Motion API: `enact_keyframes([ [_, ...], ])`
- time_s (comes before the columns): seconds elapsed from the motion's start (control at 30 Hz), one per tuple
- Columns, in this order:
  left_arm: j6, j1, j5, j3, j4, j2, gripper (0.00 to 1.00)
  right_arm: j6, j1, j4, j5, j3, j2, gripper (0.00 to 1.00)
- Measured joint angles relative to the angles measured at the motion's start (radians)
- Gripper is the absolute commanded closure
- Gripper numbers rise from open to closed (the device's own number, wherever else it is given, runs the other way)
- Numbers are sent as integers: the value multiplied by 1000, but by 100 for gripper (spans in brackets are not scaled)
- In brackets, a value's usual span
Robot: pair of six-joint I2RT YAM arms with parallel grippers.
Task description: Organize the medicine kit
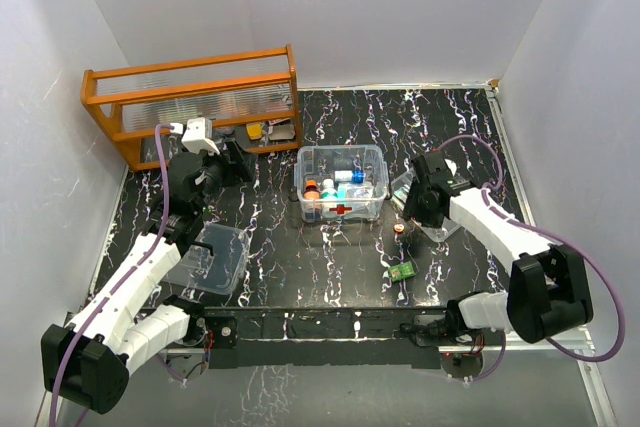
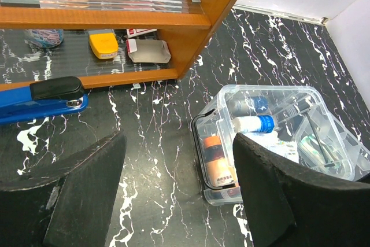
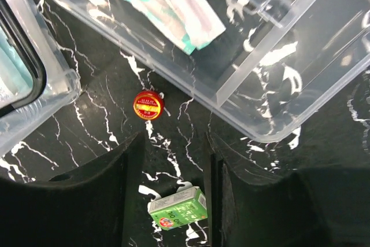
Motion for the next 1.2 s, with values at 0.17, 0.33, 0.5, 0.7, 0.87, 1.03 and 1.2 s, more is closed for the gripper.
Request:
enact_keyframes([
  [0.17, 0, 0, 0, 0, 0, 0, 27, 56, 15, 27, -60, -74, -35, 57],
  [0.33, 0, 0, 0, 0, 0, 0, 27, 85, 36, 73, -98, -91, -5, 57],
  [0.5, 0, 0, 0, 0, 0, 0, 27, 93, 50, 109, -95, -89, 66, 58],
  [0.7, -1, 0, 1, 0, 0, -1, 27, 90, 51, 117, -69, -65, 137, 58],
  [0.87, -1, 0, 0, 0, 0, -10, 27, 79, 52, 136, -53, -45, 172, 59],
  [1.03, 0, 0, 0, 0, 0, -17, 27, 76, 59, 141, -32, -43, 190, 61],
  [1.2, 0, 0, 0, 0, 0, -18, 27, 76, 73, 140, -4, -33, 207, 65],
])
